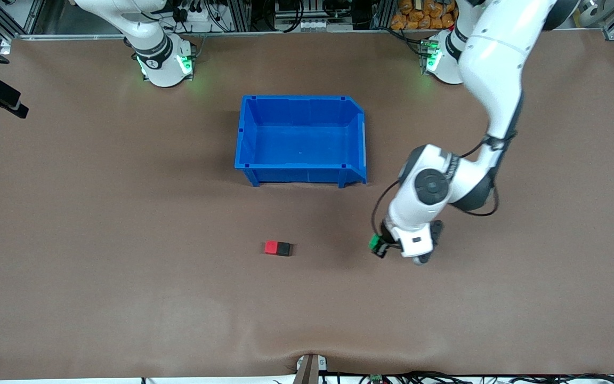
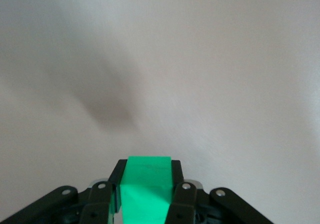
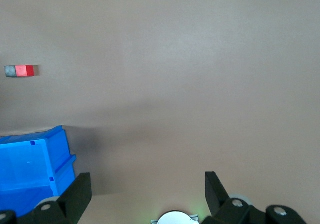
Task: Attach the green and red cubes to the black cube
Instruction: 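Carry the green cube with the left gripper to the black cube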
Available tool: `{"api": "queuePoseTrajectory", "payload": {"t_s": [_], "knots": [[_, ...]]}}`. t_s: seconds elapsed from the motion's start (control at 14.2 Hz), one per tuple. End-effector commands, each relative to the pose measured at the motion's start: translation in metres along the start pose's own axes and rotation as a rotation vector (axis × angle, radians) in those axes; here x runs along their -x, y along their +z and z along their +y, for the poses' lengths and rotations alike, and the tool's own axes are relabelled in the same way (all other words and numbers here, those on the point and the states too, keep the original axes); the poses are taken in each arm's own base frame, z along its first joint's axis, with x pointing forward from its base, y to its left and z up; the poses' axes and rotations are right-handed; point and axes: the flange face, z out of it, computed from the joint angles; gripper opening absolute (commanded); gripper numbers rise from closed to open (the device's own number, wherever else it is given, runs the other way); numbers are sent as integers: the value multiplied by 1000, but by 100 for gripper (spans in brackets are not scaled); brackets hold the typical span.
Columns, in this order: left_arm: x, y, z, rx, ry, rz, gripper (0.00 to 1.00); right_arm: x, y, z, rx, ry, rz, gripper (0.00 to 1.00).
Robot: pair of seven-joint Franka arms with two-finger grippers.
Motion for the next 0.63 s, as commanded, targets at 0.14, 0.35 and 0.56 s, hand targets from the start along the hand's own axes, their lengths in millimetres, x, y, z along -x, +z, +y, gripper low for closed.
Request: {"api": "queuePoseTrajectory", "payload": {"t_s": [0.14, 0.35, 0.56], "knots": [[62, 32, 30, 39, -238, 4, 0, -2, -6, 6, 13, -2, -2, 100], [78, 41, 31, 43, -304, -9, 0, -2, -5, 8, 6, -27, -5, 100], [91, 49, 40, 103, -391, -48, 0, -2, -5, 12, 8, -125, -9, 100]]}}
